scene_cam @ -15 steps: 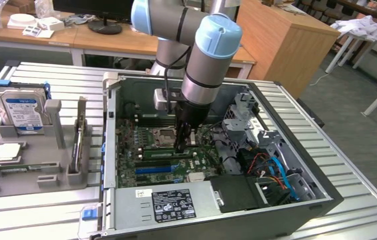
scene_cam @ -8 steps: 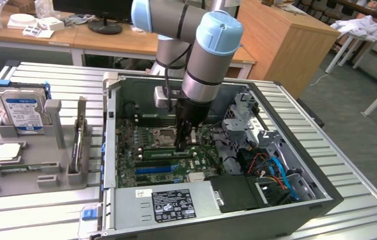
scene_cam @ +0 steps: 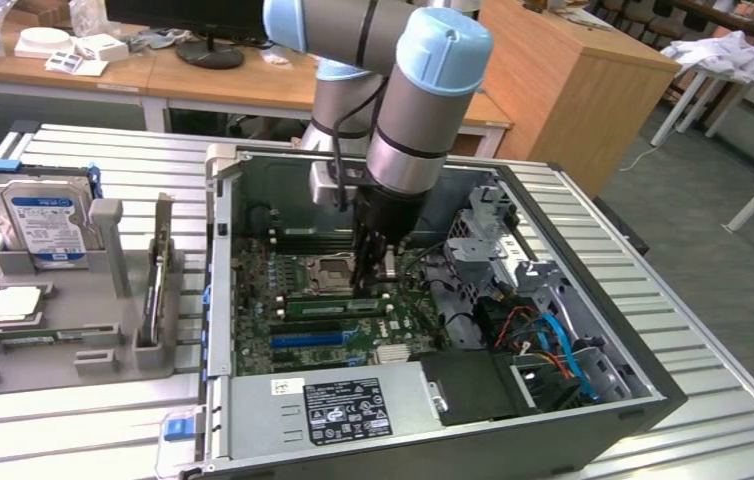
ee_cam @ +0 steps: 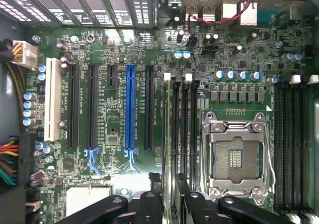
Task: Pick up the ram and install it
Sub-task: 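Insert the ram into the slot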
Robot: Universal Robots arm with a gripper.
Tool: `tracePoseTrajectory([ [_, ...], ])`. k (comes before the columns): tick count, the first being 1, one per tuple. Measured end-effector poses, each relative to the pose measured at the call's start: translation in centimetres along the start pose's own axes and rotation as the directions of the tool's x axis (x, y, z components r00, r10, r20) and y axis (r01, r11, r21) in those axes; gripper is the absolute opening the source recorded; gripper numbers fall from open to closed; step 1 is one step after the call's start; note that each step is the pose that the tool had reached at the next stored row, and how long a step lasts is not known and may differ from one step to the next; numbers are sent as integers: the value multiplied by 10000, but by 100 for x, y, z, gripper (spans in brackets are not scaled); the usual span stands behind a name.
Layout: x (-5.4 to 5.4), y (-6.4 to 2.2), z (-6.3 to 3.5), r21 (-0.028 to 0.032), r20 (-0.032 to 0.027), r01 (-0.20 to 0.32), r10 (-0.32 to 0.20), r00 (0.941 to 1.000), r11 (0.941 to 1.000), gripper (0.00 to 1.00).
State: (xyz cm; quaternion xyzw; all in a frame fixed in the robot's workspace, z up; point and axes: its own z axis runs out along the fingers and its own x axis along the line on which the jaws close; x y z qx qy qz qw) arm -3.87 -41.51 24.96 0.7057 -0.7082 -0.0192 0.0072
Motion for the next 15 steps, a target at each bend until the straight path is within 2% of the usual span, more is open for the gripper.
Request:
tracePoseTrajectory([
  [15, -5, 9, -294, 0, 0, 0, 0, 10000, 10000, 25],
])
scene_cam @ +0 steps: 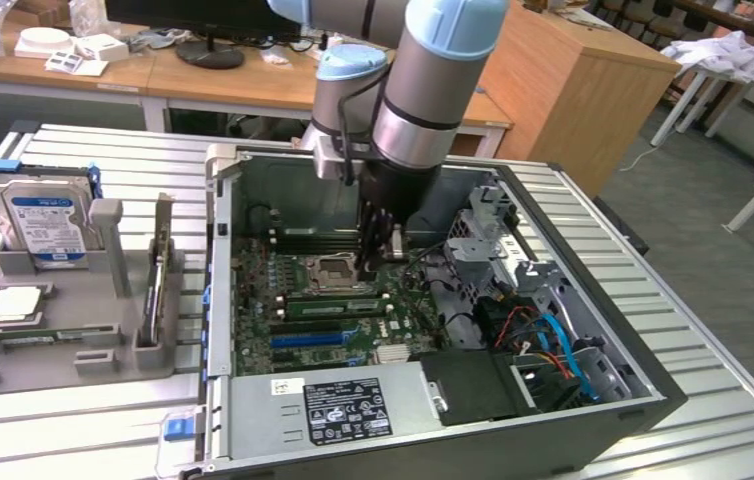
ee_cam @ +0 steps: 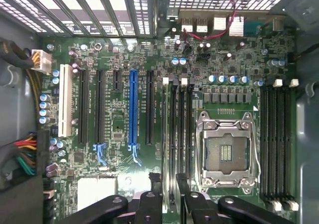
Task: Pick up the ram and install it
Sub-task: 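Insert the ram into the slot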
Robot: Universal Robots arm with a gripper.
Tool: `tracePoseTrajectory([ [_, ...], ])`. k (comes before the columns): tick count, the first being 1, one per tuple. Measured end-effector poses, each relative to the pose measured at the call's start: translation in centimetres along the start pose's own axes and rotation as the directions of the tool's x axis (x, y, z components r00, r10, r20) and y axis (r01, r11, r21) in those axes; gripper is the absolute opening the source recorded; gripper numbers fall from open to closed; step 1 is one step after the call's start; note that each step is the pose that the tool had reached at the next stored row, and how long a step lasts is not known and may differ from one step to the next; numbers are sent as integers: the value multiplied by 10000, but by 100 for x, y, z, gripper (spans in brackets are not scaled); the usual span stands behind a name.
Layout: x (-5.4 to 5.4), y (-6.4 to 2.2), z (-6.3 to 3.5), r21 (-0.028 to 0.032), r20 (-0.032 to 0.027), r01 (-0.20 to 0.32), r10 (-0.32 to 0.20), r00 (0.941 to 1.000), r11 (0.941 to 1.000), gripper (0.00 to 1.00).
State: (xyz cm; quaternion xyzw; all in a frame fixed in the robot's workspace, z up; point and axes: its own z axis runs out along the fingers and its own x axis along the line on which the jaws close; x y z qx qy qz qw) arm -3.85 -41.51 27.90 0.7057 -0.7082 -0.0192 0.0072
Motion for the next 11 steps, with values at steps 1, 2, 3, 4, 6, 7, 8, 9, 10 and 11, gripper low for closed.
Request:
tracePoseTrajectory([
  [1, 0, 0, -16, 0, 1, 0, 0, 10000, 10000, 25],
  [2, -1, 1, -33, 0, -1, 0, 0, 10000, 10000, 25],
  [3, -1, 1, -52, 0, 0, 0, 0, 10000, 10000, 25],
  [4, -1, 2, -70, 0, -1, 0, 0, 10000, 10000, 25],
  [6, -2, 2, -104, 1, 0, 0, 0, 10000, 10000, 25],
  [7, -2, 3, -124, 0, 0, 0, 0, 10000, 10000, 25],
  [8, -2, 4, -144, 0, -1, 0, 0, 10000, 10000, 25],
  [9, -3, 4, -166, 0, -1, 0, 0, 10000, 10000, 25],
  [10, -3, 5, -186, 0, 0, 0, 0, 10000, 10000, 25],
  [11, -4, 5, -208, 0, 0, 0, 0, 10000, 10000, 25],
])
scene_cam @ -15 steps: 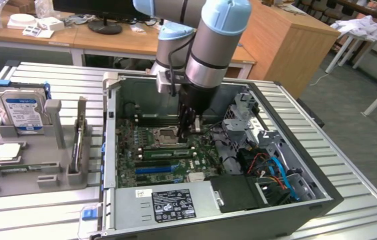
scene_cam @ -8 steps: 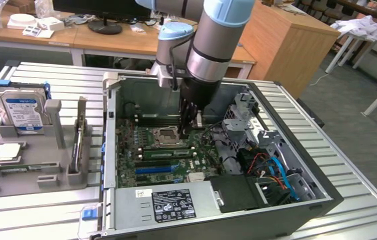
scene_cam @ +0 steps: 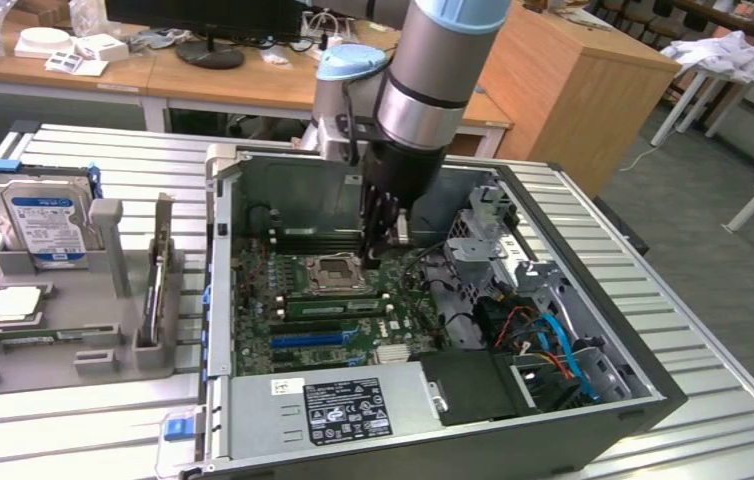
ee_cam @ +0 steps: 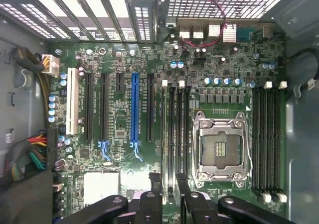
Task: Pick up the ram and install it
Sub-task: 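Insert the ram into the slot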
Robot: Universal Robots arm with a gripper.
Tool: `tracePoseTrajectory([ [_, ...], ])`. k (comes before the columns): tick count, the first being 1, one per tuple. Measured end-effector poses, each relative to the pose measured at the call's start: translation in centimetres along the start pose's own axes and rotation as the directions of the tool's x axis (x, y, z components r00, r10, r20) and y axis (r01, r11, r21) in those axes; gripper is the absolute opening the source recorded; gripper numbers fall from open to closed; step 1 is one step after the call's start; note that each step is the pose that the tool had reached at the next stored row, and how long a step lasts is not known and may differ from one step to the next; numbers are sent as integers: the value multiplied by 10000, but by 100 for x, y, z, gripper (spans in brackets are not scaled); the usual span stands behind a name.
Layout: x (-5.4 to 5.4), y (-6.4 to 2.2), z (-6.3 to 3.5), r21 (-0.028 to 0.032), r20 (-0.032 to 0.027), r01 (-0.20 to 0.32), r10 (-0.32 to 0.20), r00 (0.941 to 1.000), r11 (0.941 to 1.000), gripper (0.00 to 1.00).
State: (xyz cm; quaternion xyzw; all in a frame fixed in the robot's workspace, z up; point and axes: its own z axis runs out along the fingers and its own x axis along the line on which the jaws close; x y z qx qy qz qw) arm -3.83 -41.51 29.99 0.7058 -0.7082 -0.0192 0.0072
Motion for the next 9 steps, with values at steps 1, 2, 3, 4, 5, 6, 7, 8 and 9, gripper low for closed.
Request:
tracePoseTrajectory([
  [1, 0, 1, -23, 0, -1, -1, 1, 10000, 10000, 25],
  [2, 0, 1, -44, -1, -1, -1, 1, 10000, 10000, 25],
  [3, -1, 2, -66, -1, -1, -1, 1, 10000, 10000, 25],
  [4, -1, 2, -88, 0, -1, 0, 0, 10000, 10000, 25],
  [5, -2, 3, -109, 0, -1, -1, 1, 10000, 10000, 25],
  [6, -2, 4, -128, -1, -1, -1, 1, 10000, 10000, 25],
  [7, -2, 4, -145, 0, 0, 0, 0, 10000, 10000, 25],
  [8, -3, 5, -161, 0, 0, -1, 1, 10000, 10000, 25],
  [9, -3, 5, -177, 0, -1, -1, 1, 10000, 10000, 25],
])
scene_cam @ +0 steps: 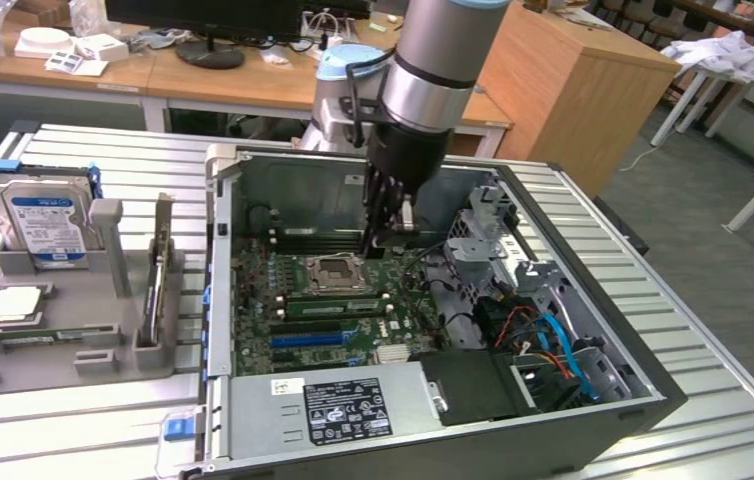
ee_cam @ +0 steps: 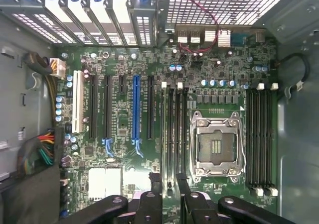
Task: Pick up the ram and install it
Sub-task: 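Insert the ram into the slot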
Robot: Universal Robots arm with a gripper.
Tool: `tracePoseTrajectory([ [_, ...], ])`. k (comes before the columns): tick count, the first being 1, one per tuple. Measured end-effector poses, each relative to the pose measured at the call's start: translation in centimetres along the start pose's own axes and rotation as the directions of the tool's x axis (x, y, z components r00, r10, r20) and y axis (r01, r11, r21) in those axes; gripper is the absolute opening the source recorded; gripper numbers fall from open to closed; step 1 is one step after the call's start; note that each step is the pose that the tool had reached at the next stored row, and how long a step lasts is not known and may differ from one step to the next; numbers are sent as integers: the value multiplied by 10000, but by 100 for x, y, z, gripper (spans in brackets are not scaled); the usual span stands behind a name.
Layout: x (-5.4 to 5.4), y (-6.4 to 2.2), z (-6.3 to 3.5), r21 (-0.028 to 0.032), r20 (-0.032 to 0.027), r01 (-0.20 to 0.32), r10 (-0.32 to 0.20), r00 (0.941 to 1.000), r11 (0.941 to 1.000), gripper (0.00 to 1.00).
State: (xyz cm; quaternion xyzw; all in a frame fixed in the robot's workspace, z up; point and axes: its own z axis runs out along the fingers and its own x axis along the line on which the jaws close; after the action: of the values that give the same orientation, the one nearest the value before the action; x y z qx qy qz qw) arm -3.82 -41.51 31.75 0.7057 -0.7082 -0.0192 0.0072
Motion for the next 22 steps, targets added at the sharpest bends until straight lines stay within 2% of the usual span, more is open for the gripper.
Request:
tracePoseTrajectory([
  [15, -4, 9, -239, 0, 0, 1, -1, 10000, 10000, 25],
  [22, -4, 10, -253, -2, -5, 0, 0, 10000, 10000, 25],
])
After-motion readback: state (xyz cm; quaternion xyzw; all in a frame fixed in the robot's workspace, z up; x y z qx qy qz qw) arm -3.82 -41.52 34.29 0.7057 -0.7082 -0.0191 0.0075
